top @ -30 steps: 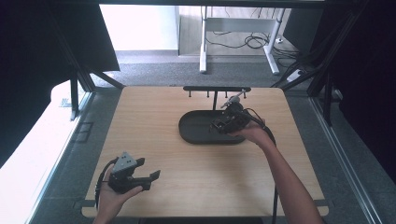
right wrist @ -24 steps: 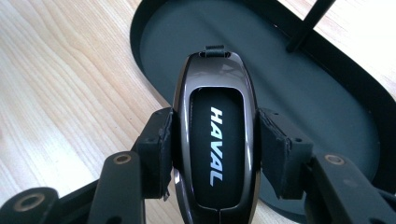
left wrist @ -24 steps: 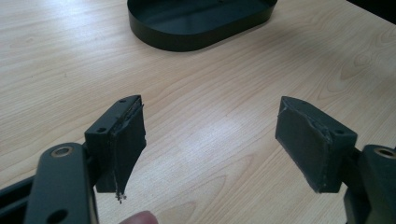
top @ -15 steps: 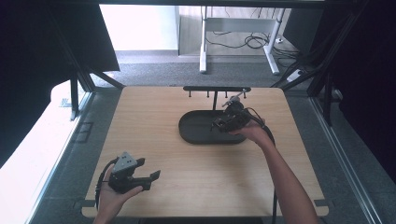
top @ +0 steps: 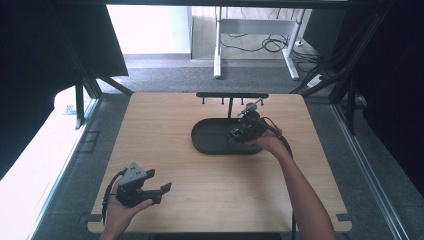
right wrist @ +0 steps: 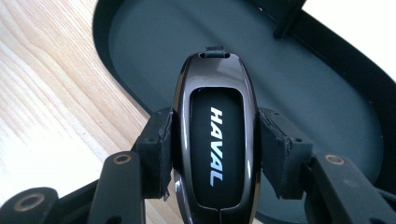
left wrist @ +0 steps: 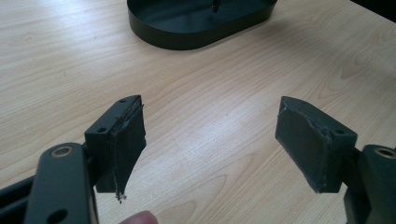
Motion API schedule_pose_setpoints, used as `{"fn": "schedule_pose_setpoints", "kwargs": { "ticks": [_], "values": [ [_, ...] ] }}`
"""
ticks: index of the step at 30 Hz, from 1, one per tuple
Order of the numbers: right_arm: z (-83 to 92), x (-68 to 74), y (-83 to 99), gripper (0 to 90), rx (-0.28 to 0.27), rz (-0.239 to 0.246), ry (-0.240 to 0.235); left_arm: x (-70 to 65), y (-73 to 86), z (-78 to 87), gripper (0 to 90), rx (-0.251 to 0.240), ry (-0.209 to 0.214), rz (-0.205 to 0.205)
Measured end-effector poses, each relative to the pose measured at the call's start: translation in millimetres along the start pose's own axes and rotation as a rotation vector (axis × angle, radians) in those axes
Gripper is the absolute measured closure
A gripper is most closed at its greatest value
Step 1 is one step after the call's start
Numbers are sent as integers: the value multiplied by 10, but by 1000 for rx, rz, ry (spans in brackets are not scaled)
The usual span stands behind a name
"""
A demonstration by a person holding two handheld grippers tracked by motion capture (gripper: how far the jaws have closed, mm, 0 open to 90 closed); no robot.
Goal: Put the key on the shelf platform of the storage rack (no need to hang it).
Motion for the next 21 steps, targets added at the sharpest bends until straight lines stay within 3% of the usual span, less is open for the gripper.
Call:
{"fn": "schedule_pose_setpoints", "kwargs": {
  "ticks": [11, 21],
  "values": [
    [-116, -31, 48, 495, 2, -10, 12, -3, 6, -14, 245, 5, 0, 0],
    [-209, -19, 52, 494, 26, 16, 37, -3, 8, -15, 245, 6, 0, -2]
  ]
}}
Point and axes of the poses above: each handheld gripper's, and its own axes: z roughly backward along the jaws, y roughly out of its underside, x roughly to its left, the point moved 7 cm from there along -z, roughly forward along the jaws, and after that the axes turned 9 degrees about z, right-handed, at the moved point
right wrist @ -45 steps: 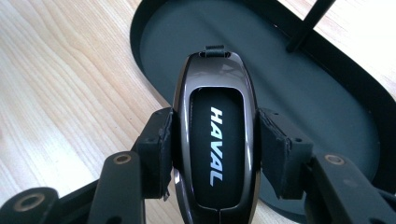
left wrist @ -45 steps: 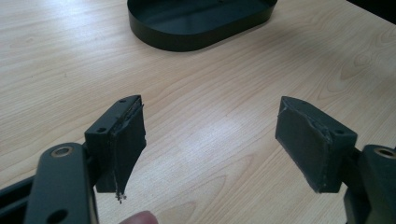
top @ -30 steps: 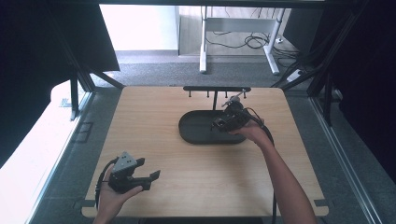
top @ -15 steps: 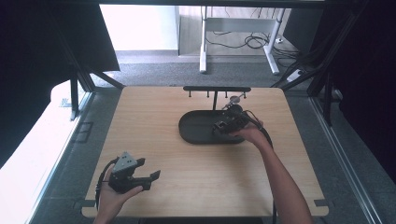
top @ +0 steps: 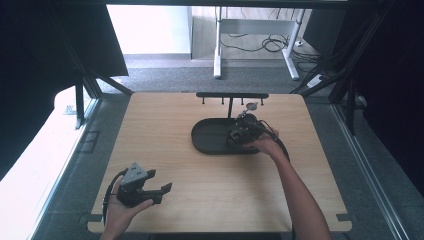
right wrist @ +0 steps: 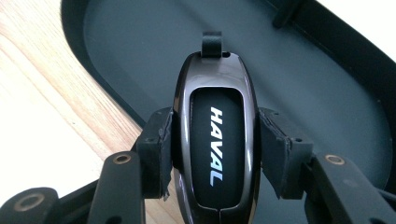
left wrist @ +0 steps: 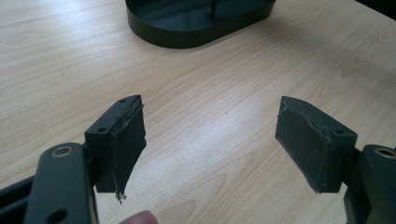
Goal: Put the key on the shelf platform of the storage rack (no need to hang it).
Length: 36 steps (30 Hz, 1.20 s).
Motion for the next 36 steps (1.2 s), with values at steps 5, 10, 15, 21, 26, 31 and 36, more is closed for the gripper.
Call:
{"fn": "schedule_pose_setpoints", "kwargs": {
  "ticks": [5, 10, 15, 21, 26, 31, 36],
  "values": [
    [-58, -10, 27, 494, 13, 0, 5, 12, 0, 3, 245, -1, -2, 1],
    [-101, -30, 56, 493, 30, 9, 18, 6, 4, -6, 243, 4, -1, -1],
    [-125, -41, 82, 493, 50, 9, 26, 11, 7, -8, 243, 5, -2, 1],
    [-151, -47, 90, 492, 59, 1, 24, 13, 11, -16, 243, 8, 0, 0],
    [-149, -49, 95, 489, 62, -4, 25, 15, 9, -9, 243, 6, -2, 1],
    [-142, -57, 96, 467, 59, -7, 29, 13, 11, -16, 243, 9, -1, 0],
    [-103, -35, 76, 433, 41, -3, 34, 14, 14, -19, 243, 12, -2, -1]
  ]
}}
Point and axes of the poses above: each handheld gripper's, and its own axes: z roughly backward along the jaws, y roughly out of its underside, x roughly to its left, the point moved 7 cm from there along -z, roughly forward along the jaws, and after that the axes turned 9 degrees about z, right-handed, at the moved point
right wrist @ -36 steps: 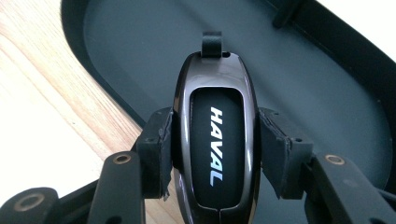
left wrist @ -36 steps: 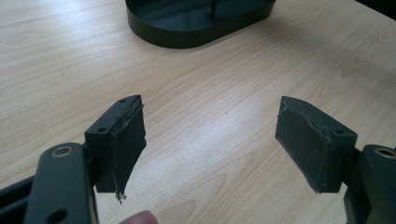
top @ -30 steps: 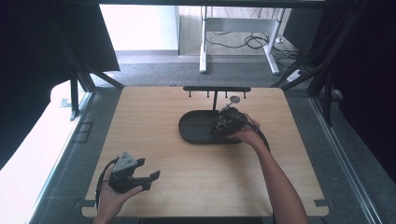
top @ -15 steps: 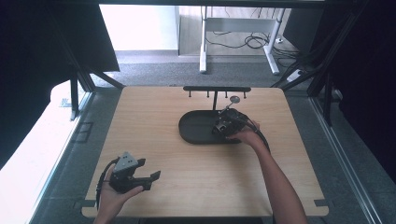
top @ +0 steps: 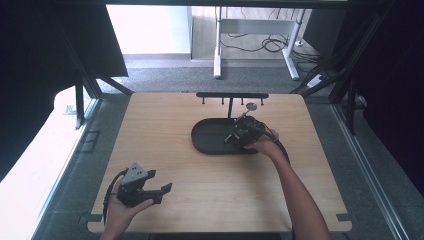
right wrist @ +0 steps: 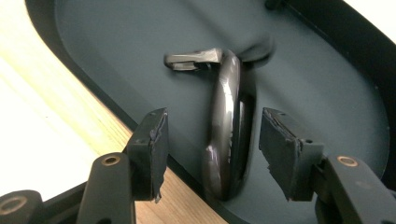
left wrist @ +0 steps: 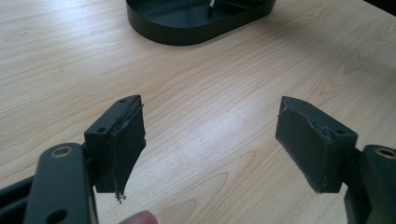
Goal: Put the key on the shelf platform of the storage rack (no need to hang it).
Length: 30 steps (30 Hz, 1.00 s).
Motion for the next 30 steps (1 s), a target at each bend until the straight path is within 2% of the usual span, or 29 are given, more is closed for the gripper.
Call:
{"fn": "schedule_pose_setpoints", "kwargs": {
  "ticks": [8, 13, 20, 30],
  "values": [
    [61, 67, -41, 425, -20, 28, 15, -10, 2, -10, 243, 1, 2, -3],
    [102, 88, -54, 424, -35, 31, 8, -5, -2, 2, 243, -2, 0, -1],
    [202, 98, -47, 425, -55, 39, 17, -17, -2, -6, 243, -1, 2, -1],
    [335, 160, 17, 434, -104, 47, 4, -19, 2, -17, 243, 1, 2, -3]
  ]
}}
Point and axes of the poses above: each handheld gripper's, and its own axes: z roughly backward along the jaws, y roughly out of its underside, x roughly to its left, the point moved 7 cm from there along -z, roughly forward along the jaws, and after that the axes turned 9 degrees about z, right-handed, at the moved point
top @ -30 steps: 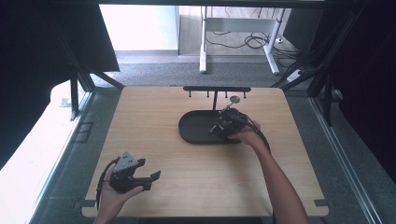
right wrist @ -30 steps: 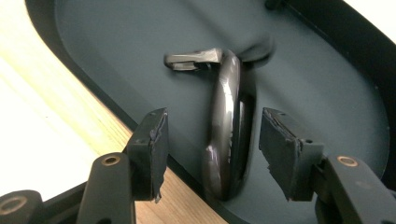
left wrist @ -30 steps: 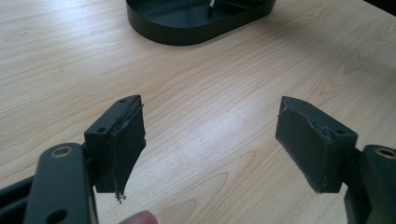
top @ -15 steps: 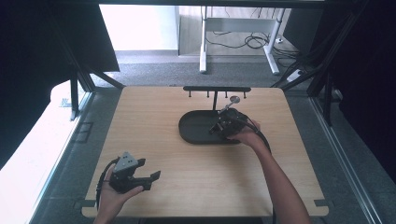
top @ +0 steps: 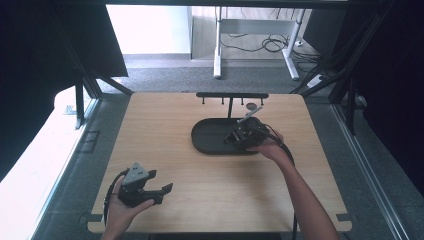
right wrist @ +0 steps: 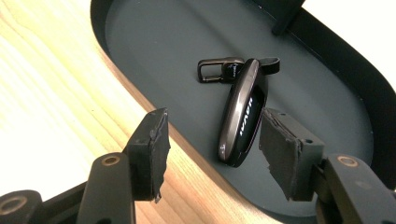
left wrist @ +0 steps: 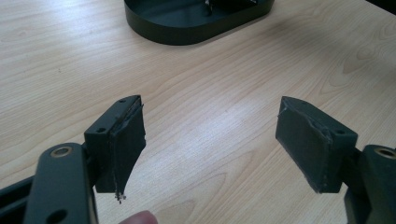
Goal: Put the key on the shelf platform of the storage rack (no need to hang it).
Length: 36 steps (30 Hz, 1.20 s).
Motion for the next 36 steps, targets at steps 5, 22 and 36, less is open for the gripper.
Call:
{"fn": "schedule_pose_setpoints", "kwargs": {
  "ticks": [5, 22, 36],
  "values": [
    [67, 28, 45, 434, -20, 7, -6, -1, 2, -6, 243, 1, 0, 1],
    [327, 173, 447, 443, -95, -9, -23, -24, 9, -26, 243, 7, 1, -5],
    [353, 307, 981, 445, -138, -78, -37, -47, 16, -45, 244, 12, 0, -7]
  ]
}}
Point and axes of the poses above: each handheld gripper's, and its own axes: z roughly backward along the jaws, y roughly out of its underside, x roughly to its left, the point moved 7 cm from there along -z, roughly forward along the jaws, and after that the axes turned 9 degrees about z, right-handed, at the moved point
